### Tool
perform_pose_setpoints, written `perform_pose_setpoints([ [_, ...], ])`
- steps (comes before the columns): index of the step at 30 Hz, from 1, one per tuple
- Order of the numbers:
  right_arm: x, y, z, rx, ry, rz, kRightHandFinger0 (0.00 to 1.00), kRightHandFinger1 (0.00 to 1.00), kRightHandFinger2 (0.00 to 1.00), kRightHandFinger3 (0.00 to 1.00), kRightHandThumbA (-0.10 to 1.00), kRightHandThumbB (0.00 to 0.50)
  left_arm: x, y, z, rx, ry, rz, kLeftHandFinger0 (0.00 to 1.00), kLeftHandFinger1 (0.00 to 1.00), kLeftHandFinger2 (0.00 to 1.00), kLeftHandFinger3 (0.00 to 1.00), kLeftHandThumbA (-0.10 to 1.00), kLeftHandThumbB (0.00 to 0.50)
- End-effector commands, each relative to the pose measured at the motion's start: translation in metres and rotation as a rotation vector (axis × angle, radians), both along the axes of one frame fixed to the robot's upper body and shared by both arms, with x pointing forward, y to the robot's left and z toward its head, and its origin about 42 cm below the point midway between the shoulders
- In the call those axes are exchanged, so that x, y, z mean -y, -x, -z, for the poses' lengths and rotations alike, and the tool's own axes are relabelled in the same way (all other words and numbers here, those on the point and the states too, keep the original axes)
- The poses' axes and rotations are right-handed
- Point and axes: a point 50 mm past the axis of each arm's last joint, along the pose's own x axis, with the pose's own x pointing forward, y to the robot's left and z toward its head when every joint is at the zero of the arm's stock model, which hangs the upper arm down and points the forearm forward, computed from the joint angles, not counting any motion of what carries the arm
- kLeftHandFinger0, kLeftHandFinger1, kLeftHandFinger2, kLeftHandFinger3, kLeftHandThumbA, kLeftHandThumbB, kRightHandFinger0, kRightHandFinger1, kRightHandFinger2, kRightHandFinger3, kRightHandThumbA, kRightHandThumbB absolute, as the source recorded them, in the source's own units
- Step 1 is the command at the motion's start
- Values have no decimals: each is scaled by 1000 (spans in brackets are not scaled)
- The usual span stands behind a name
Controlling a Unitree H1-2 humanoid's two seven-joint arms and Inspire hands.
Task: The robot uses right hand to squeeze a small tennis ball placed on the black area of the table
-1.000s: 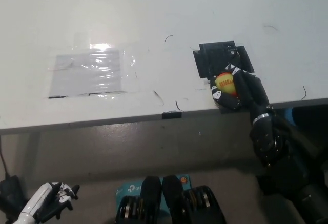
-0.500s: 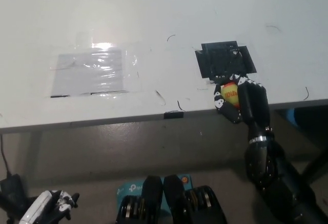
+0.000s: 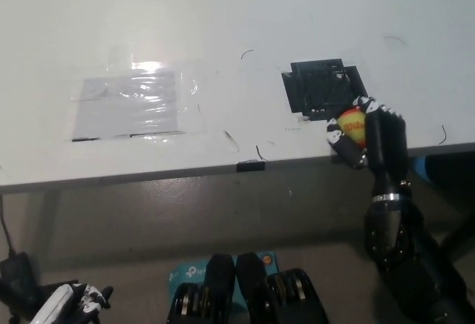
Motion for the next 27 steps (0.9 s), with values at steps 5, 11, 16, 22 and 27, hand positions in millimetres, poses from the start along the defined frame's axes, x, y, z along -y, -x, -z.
perform_pose_setpoints([
  [5, 8, -27, -69, 167, -28, 3, 0, 51, 441, 297, -100, 227, -14, 4, -5, 27, -13, -16, 169, 115, 288, 365, 688, 482],
  [11, 15, -38, -100, 219, -28, 17, 0, 0, 391, 250, -100, 217, -14, 5, -5, 25, -13, -21, 165, 125, 279, 373, 675, 461],
  [16, 13, -35, -107, 225, -35, -17, 0, 0, 336, 191, -100, 285, -15, 6, -6, 24, -15, -23, 182, 140, 302, 375, 684, 476],
  [22, 9, -22, -102, 239, -81, -25, 0, 0, 232, 6, -100, 349, -13, 7, -7, 22, -20, -25, 179, 113, 288, 382, 684, 475],
  [27, 3, -11, -97, 299, -154, -31, 0, 0, 197, 8, -100, 314, -15, 6, -7, 28, -10, -23, 151, 110, 282, 338, 670, 464],
])
